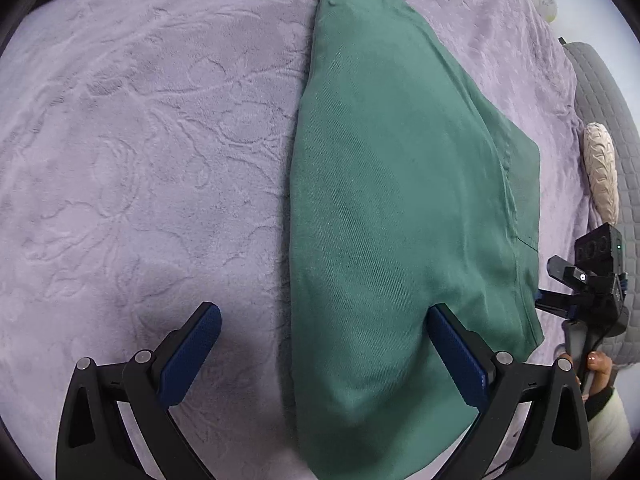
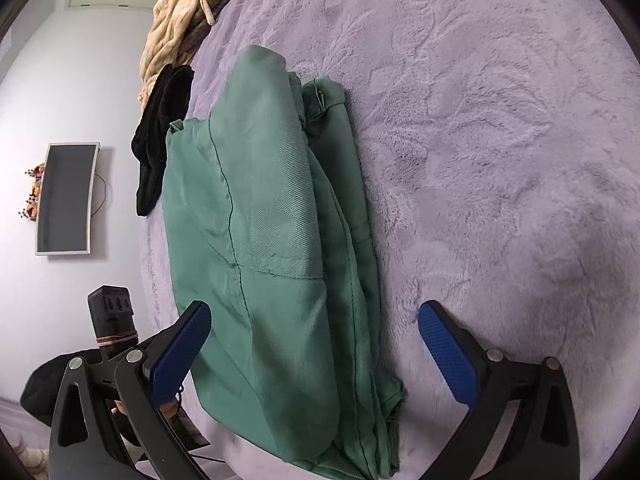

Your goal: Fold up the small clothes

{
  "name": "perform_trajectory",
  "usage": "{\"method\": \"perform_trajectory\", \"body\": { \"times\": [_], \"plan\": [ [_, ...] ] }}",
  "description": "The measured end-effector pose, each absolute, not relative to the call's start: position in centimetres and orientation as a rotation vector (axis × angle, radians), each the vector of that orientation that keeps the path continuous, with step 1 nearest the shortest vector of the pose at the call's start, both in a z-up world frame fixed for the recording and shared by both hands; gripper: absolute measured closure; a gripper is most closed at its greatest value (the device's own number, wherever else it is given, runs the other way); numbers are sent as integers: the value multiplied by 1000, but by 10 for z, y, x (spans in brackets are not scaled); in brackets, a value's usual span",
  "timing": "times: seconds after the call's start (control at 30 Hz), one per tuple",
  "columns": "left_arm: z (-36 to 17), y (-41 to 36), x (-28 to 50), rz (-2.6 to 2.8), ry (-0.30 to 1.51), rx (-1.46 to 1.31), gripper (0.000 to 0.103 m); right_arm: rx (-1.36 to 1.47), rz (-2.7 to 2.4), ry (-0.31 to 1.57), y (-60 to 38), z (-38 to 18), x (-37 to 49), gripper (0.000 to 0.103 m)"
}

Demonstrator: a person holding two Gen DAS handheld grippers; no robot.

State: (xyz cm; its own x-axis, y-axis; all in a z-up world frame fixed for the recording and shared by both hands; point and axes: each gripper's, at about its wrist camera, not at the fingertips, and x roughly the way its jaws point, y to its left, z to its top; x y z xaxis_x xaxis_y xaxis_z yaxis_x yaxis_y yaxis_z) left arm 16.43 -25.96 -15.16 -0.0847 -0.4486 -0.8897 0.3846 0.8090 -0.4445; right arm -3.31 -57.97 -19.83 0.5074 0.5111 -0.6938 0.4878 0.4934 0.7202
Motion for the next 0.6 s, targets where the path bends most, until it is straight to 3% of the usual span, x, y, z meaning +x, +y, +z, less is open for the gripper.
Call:
{"method": "perform_trajectory", "body": {
  "times": [0.4,0.6],
  "plan": [
    [-162,-326,151,-789,1454,34,0,1114,205,1069,-570,-205,14,0],
    [-162,-333,152,-823,1454,28,3,1241,185,1013,-580,-219,12,1]
  ]
}}
